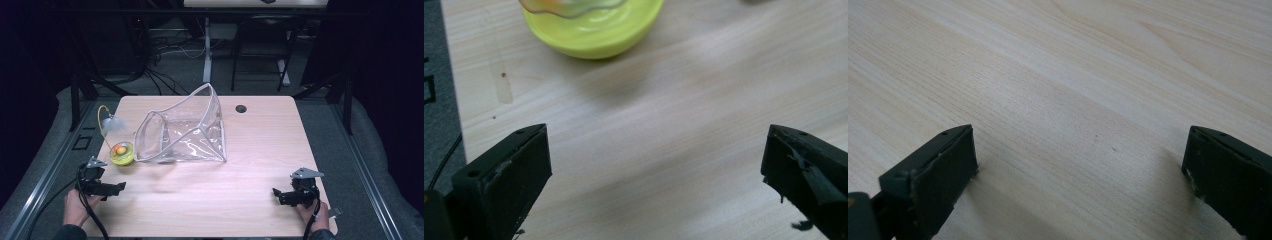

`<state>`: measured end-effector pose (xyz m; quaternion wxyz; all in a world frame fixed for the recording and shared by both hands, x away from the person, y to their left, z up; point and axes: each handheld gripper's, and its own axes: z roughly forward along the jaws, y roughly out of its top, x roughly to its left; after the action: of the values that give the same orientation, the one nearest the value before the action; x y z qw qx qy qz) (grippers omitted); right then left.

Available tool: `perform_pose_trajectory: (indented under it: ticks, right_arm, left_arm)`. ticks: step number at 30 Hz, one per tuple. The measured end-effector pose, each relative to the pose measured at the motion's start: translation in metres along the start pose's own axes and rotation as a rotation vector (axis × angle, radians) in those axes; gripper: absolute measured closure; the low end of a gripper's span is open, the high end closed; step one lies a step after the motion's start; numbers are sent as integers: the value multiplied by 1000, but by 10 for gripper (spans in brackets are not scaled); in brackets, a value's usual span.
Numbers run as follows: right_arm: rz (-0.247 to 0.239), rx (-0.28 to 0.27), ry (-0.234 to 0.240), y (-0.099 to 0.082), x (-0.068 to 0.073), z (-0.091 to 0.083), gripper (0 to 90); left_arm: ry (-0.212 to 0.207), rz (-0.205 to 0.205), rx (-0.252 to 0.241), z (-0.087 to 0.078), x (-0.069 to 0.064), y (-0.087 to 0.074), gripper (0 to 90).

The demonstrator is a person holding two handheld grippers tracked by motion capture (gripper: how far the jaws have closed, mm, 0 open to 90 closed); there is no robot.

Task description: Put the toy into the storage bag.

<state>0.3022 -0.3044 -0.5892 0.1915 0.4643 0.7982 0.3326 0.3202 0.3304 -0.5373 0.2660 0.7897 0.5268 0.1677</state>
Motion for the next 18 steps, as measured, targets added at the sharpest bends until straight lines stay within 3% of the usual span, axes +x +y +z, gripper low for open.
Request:
perform_pose_trajectory:
  ticks: [6, 18]
  right_arm:
    - [-5, 1, 6, 0, 0, 0, 0]
    - [-5, 1, 7, 0, 0, 0, 0]
  left_arm:
    - [-17, -20, 1, -2, 4, 10, 0]
    - [-63, 8, 41, -10, 0, 39, 0]
